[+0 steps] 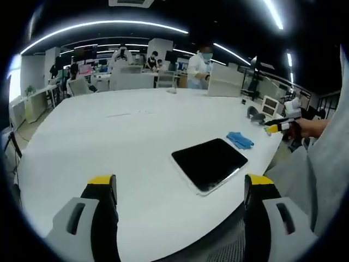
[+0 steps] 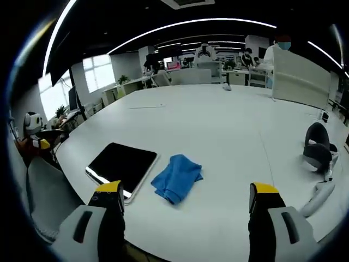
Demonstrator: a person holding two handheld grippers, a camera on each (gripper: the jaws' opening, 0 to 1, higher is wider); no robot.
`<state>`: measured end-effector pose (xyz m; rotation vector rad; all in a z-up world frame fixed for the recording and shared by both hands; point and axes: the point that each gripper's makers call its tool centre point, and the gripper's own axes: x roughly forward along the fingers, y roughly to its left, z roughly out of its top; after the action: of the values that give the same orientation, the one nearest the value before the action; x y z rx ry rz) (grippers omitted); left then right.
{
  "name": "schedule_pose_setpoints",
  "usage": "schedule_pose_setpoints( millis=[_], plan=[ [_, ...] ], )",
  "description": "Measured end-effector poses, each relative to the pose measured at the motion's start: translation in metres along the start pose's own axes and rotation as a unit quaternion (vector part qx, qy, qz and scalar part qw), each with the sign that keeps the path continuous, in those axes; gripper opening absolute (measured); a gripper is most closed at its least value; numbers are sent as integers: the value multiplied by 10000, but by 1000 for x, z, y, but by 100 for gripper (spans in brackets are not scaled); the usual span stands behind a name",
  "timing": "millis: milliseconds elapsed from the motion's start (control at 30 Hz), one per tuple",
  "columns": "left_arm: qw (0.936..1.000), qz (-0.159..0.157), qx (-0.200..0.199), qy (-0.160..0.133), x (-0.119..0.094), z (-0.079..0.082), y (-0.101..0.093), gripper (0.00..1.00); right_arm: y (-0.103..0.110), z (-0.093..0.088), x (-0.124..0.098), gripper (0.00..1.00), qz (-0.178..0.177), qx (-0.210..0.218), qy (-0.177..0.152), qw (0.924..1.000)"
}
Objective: Wipe the mirror surface with the cleaning cloth until all visible marks leave the cleaned area.
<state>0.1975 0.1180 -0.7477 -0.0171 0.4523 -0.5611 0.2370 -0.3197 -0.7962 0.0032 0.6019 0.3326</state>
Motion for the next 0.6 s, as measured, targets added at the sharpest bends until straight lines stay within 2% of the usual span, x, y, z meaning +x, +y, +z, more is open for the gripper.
schedule_pose_setpoints(
  millis=[67,167,200,300,367,600],
  plan=[
    [10000,55,52,-30,-3,3,2,96,2,0,0,94,6,9,12,10000],
    [9999,93,-98,-67,-5,3,9,97,6,0,0,94,8,-8,43,10000],
    [9997,3,-171,-175,-4,4,6,97,6,-1,0,94,4,-31,44,10000],
    [9998,-84,-145,-100,-1,-2,4,95,5,-1,0,94,-55,-2,14,10000],
    [9994,-315,-76,-139,0,-3,-7,94,5,-1,-1,93,-134,65,-16,9999],
    [9990,-295,-234,-258,-5,2,-9,99,15,-6,0,93,-133,75,20,9999]
  ],
)
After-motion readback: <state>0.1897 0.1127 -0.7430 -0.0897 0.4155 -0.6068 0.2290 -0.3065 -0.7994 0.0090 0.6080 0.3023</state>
